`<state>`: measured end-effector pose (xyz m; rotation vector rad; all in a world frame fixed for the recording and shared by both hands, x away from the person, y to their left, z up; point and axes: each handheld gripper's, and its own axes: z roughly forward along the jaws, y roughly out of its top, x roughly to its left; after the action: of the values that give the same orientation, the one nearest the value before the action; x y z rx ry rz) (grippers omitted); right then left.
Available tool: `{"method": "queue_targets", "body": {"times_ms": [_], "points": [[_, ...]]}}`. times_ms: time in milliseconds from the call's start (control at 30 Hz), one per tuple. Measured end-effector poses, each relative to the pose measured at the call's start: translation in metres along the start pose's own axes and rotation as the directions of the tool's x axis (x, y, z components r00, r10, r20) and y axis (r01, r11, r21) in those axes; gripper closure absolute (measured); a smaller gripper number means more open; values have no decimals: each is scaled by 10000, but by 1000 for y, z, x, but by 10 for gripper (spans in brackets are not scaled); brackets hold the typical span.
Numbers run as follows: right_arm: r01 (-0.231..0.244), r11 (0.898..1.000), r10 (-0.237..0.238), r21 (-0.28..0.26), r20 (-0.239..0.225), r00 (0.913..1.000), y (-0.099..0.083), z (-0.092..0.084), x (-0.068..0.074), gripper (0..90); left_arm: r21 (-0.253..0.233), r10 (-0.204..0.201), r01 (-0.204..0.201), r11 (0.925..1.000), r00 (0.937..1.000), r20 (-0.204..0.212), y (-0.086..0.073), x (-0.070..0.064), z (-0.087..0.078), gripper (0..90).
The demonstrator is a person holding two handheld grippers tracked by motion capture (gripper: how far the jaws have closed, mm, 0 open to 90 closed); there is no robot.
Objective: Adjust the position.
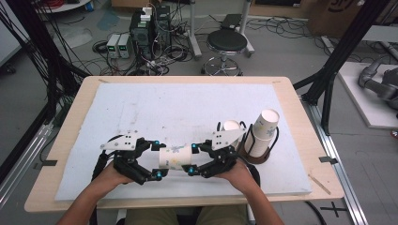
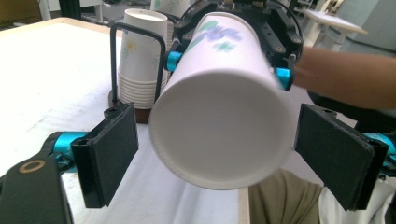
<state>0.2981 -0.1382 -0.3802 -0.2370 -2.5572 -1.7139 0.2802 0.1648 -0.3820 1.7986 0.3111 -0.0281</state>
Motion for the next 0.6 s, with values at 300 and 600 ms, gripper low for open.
{"method": "queue_targets", "body": {"times_ms": [300, 600], "points": [[328, 9833, -387, 1790, 294, 9988, 24, 0, -3, 402, 655, 425, -391, 9971, 9978, -508, 10, 0, -6, 141], [909, 9378, -1040, 3350, 213, 9943, 48, 9, -4, 395, 1567, 830, -719, 9850, 9944, -655, 16, -1, -7, 144]]}}
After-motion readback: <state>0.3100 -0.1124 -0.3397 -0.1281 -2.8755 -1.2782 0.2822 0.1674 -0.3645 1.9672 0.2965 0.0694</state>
